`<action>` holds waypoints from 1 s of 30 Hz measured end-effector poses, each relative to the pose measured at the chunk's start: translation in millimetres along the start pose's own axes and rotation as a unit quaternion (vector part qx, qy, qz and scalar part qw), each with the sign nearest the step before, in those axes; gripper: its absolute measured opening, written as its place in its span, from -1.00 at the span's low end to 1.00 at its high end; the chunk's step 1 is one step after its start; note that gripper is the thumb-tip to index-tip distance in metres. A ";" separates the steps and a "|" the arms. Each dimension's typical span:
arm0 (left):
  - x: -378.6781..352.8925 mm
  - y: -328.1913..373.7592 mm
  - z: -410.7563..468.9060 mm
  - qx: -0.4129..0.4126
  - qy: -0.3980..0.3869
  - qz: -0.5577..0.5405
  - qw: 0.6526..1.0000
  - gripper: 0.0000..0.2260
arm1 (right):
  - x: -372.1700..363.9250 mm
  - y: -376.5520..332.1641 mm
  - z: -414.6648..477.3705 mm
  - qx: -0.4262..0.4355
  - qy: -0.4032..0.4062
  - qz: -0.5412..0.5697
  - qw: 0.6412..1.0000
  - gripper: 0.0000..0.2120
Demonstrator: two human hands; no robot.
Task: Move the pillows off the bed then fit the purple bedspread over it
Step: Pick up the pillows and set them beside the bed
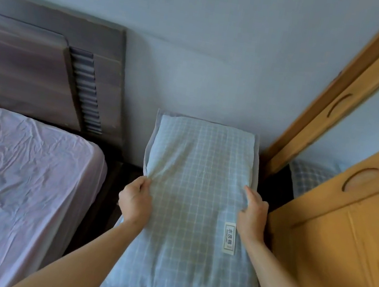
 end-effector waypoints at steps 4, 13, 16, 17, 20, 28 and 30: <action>-43.3 4.6 14.7 0.008 -0.003 -0.017 1.000 -0.73 | 8.3 30.8 34.6 -0.001 0.002 -0.011 1.000 -0.49; -134.4 -35.2 42.4 0.074 -0.301 0.111 0.944 -0.46 | -55.5 97.4 75.5 -0.113 -0.241 -0.110 0.958 -0.57; -139.1 -36.5 45.1 0.062 -0.316 0.120 0.939 -0.36 | -72.9 103.3 72.2 -0.143 -0.283 -0.169 0.933 -0.42; -139.3 -36.9 45.9 0.066 -0.323 0.123 0.936 -0.36 | -73.4 103.0 71.6 -0.148 -0.283 -0.175 0.931 -0.42; -131.7 -28.3 42.8 0.058 -0.340 0.116 0.932 -0.40 | -66.6 93.7 70.5 -0.151 -0.252 -0.211 0.932 -0.45; -6.9 -73.9 39.3 0.072 -0.234 0.149 0.958 -0.49 | -132.9 -51.6 44.4 0.117 -0.169 -0.210 0.956 -0.57; 45.3 -101.8 37.6 0.100 -0.199 0.166 0.961 -0.51 | -164.7 -100.2 23.6 0.182 -0.185 -0.196 0.946 -0.53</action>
Point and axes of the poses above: each hand's wrist, its own z-axis towards the middle knuckle, its own x-axis out of the back of the hand, y = z × x, the point moved 8 cm from there along z, towards the middle knuckle, and after that the axes turned 14 degrees about -y, right-handed, at the moved point
